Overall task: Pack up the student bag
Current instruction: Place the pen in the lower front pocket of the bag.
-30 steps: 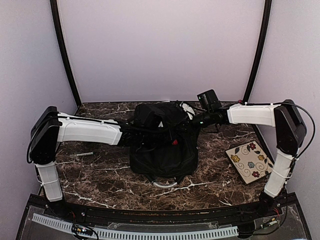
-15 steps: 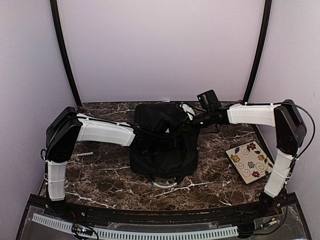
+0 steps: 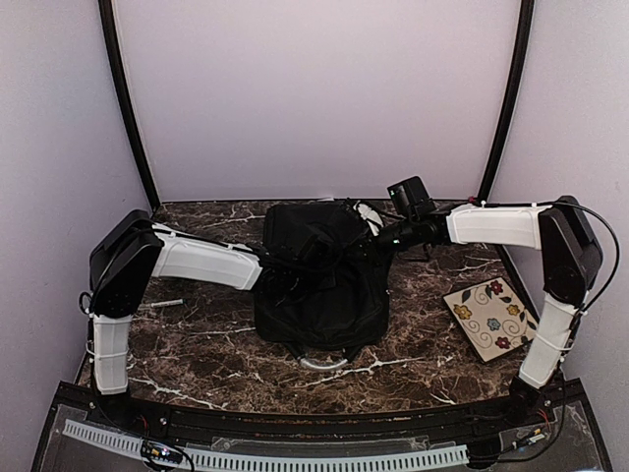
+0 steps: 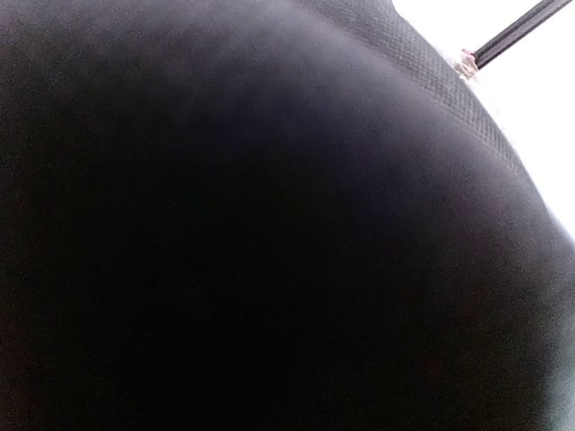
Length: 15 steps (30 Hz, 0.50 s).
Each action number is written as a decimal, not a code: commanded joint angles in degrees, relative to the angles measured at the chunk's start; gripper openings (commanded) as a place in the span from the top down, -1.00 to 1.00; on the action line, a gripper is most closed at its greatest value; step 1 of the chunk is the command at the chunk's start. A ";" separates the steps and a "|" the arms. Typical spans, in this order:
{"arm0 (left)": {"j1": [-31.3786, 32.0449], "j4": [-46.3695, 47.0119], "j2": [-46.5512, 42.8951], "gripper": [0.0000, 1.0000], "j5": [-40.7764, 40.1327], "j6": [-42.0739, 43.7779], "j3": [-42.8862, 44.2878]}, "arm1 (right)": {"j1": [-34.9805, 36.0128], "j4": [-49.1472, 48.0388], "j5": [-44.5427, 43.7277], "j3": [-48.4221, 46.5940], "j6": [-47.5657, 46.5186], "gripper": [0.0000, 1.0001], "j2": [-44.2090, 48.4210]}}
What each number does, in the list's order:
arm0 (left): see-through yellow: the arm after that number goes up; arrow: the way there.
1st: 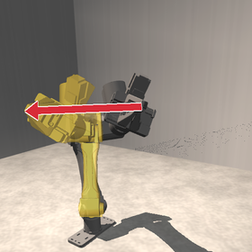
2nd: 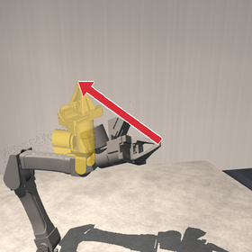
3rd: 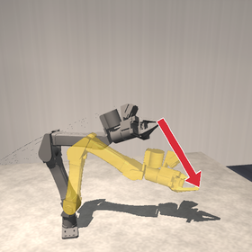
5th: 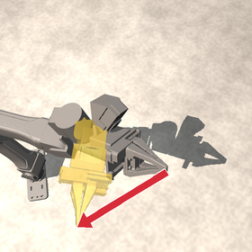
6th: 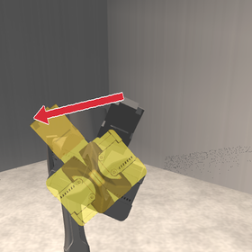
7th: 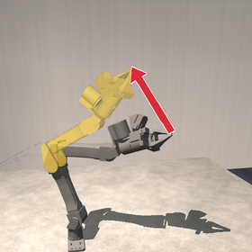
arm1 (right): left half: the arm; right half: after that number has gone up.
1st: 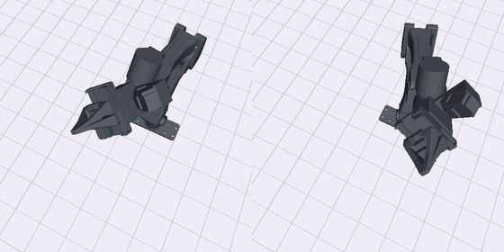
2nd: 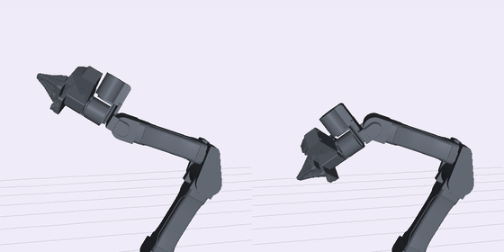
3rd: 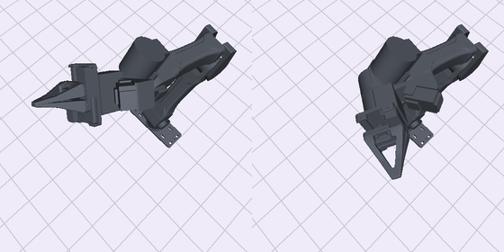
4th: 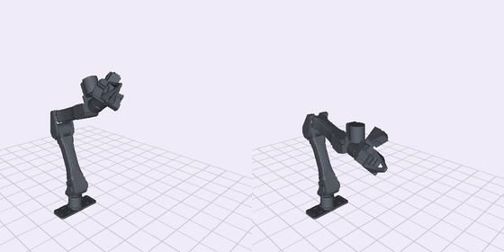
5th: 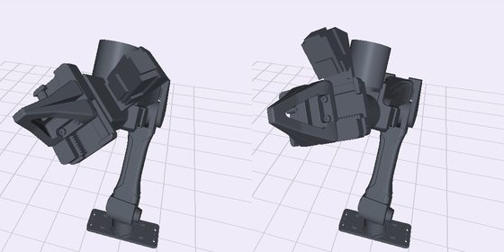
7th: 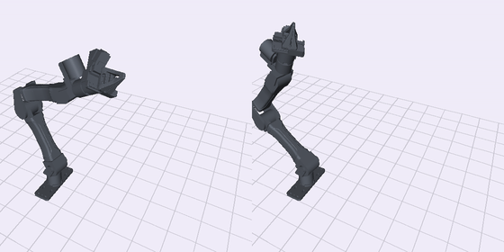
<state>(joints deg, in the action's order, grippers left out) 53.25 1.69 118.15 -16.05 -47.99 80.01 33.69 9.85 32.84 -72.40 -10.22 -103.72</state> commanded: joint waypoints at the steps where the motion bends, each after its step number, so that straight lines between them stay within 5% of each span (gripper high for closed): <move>1: -0.79 7.19 -3.62 0.96 1.74 4.78 -3.57 | 0.87 -1.84 5.46 -0.46 -0.15 0.97 1.15; 10: 0.17 6.63 -10.61 0.67 23.02 13.64 -6.47 | 0.68 -1.68 5.15 -0.46 -0.63 0.97 0.52; 15: 2.01 -3.35 -18.19 0.43 25.90 19.17 -11.25 | 0.42 -1.60 5.27 -0.59 -0.88 0.97 0.08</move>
<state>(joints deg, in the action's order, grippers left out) 53.98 5.74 108.16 4.01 -35.07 72.01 33.69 9.89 32.99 -72.40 -10.50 -103.72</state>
